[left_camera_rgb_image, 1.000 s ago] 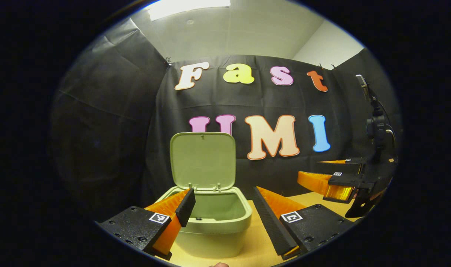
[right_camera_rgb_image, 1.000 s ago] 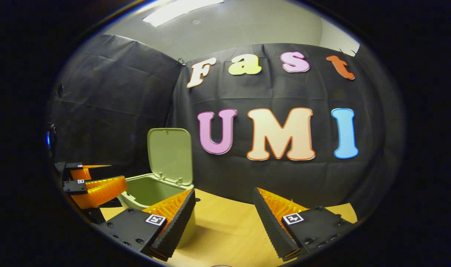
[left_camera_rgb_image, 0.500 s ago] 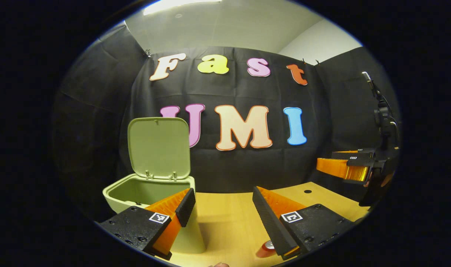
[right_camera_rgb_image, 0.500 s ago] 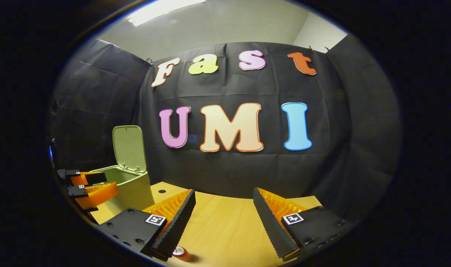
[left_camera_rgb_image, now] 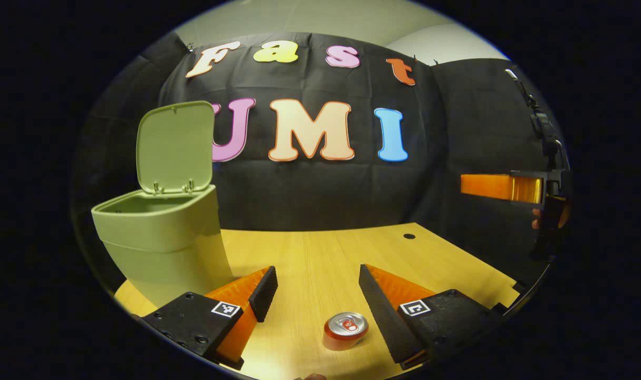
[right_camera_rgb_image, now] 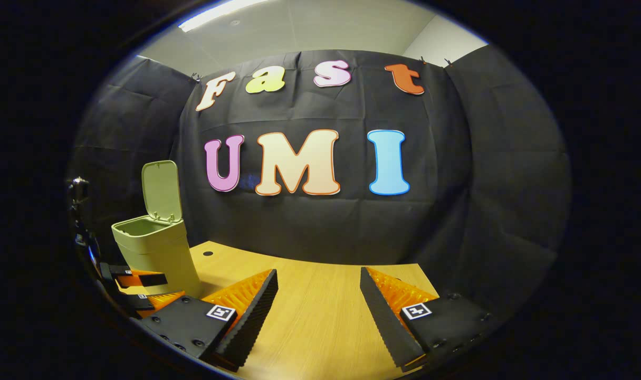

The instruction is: Press the lid of the desktop garbage bin to open it, pick up the crumpled paper on the desktop and throw it into the bin, then pick up the pop can on the desktop and drop it into the bin, and finally close the garbage bin lid.

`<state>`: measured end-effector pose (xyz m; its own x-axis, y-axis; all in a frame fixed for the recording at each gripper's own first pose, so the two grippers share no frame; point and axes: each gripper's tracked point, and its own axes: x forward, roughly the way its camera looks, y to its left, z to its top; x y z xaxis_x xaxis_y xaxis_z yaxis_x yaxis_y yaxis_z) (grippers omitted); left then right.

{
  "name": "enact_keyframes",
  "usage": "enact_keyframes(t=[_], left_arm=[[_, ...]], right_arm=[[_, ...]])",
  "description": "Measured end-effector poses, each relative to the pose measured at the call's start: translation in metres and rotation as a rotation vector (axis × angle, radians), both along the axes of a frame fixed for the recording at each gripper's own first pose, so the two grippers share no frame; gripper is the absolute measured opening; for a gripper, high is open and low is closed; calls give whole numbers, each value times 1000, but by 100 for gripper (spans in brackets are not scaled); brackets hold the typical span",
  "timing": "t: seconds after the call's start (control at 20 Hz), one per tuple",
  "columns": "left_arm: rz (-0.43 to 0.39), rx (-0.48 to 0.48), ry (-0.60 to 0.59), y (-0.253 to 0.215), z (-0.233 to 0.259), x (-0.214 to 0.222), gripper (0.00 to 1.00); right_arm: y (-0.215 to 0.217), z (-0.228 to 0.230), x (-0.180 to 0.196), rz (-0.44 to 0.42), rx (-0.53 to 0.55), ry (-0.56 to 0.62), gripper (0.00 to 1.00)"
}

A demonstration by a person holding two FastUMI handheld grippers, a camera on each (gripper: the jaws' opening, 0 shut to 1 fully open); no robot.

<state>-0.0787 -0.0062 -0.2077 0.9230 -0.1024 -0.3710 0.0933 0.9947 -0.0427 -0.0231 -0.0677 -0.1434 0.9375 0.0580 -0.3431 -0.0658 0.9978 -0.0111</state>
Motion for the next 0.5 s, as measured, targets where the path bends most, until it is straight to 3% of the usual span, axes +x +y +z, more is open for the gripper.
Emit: enact_keyframes(t=[0.5], left_arm=[[-31, -6, 200, -38, -87, -16, 94]], right_arm=[[-56, -21, -22, -83, 9, 67, 98]])
